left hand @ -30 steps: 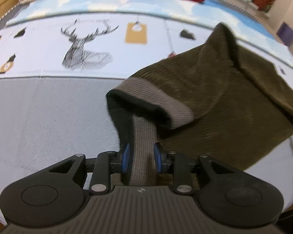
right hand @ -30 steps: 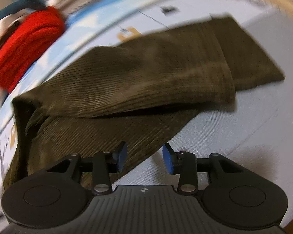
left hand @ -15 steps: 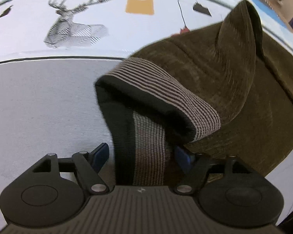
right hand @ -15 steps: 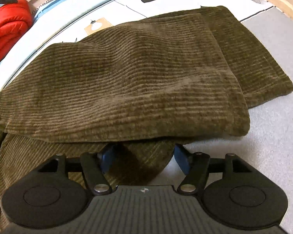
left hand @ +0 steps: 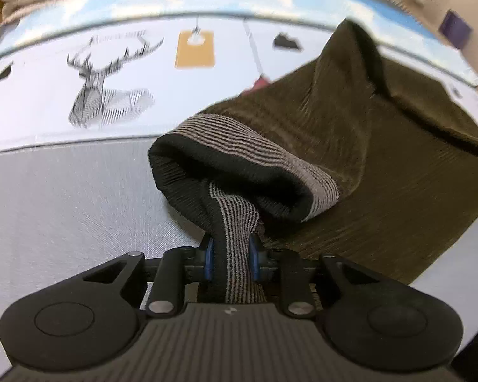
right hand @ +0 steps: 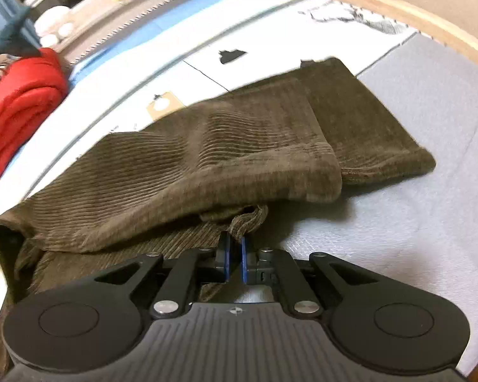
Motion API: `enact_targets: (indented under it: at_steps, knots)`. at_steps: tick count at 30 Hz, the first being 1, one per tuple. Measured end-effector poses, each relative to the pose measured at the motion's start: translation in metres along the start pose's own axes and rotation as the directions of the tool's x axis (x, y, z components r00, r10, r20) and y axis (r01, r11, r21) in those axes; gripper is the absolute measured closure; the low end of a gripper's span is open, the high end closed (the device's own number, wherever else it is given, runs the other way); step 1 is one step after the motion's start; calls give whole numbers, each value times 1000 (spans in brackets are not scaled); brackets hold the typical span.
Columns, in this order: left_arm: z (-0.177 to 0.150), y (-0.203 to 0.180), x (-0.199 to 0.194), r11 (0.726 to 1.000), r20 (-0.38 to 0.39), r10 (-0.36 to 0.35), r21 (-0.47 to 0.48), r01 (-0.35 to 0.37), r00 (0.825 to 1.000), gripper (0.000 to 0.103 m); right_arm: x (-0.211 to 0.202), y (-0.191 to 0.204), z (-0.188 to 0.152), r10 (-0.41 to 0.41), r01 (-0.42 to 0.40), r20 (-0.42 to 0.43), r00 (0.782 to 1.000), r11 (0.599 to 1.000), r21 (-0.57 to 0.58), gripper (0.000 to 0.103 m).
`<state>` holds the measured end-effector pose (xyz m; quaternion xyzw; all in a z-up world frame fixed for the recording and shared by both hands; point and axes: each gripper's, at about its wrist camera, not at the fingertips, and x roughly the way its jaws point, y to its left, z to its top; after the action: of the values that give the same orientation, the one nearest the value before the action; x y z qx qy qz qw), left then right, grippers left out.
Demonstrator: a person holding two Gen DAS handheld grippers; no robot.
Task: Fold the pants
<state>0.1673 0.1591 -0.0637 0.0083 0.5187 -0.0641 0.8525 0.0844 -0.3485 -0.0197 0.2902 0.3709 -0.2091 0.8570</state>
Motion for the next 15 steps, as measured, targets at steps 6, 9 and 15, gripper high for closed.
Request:
enact_targets:
  at_steps: [6,9,15]
  knots:
    - [-17,3,-42,998,34,-8,58,6,999,81,-25,-20,-10,28,-36,-97,995,996,-79,97]
    - [-27,12,-52,998,1,-2,64,2,1000,81,-21,-34,-19,45,-70,-208,977,991,-113,97]
    - [-51,17,-46,986,-131,16,164,5,991,80,-23,-57,-38,99,-185,-418,903,968,-170,97]
